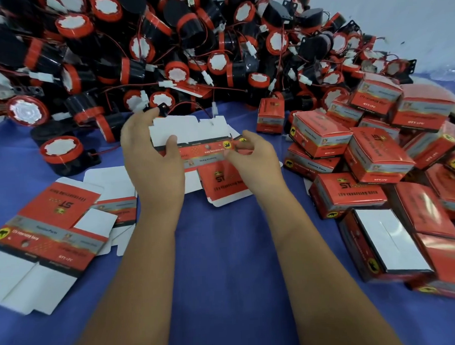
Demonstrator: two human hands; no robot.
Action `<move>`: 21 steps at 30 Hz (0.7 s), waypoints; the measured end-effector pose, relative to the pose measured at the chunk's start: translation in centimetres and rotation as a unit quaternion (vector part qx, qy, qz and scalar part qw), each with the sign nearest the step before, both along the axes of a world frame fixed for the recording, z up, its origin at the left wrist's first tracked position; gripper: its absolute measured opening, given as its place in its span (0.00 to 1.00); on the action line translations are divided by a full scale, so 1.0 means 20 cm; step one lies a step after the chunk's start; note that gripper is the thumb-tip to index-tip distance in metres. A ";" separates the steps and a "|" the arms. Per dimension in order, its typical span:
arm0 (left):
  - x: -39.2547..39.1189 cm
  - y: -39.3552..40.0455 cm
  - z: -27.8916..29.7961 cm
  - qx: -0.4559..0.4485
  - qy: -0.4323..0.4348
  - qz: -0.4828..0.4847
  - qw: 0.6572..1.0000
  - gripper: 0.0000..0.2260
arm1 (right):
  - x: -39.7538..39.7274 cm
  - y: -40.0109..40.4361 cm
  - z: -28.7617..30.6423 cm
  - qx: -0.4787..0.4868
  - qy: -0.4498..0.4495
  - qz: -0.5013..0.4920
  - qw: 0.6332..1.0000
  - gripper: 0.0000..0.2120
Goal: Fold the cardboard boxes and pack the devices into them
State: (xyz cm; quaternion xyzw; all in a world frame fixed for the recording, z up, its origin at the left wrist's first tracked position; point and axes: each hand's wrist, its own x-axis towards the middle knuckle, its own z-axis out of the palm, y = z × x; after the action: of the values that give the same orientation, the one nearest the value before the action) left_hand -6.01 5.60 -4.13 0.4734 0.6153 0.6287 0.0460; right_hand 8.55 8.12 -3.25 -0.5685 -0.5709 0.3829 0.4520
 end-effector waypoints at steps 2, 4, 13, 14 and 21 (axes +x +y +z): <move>0.01 0.01 0.00 -0.007 -0.014 -0.020 1.000 0.19 | 0.00 0.00 0.01 -0.010 0.025 -0.001 1.000 0.20; 0.02 0.02 -0.01 -0.029 -0.021 -0.040 0.999 0.19 | 0.00 -0.01 0.01 -0.003 0.024 -0.014 1.000 0.18; 0.05 0.04 0.00 -0.094 -0.133 -0.138 0.977 0.25 | -0.01 0.00 0.04 0.097 -0.004 -0.098 0.990 0.07; 0.05 0.05 -0.01 -0.105 -0.140 -0.146 0.974 0.24 | -0.01 -0.01 0.04 0.125 -0.043 -0.106 0.986 0.07; 0.04 0.05 0.00 -0.132 -0.118 -0.143 0.974 0.27 | -0.02 -0.03 0.04 0.208 -0.246 -0.169 0.932 0.11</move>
State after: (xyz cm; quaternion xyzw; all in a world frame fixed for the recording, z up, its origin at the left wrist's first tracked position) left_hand -5.24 6.53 -4.11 0.4687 0.6093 0.5801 0.2694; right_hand 8.16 7.44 -2.37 -0.6260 -0.6266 0.0221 0.4637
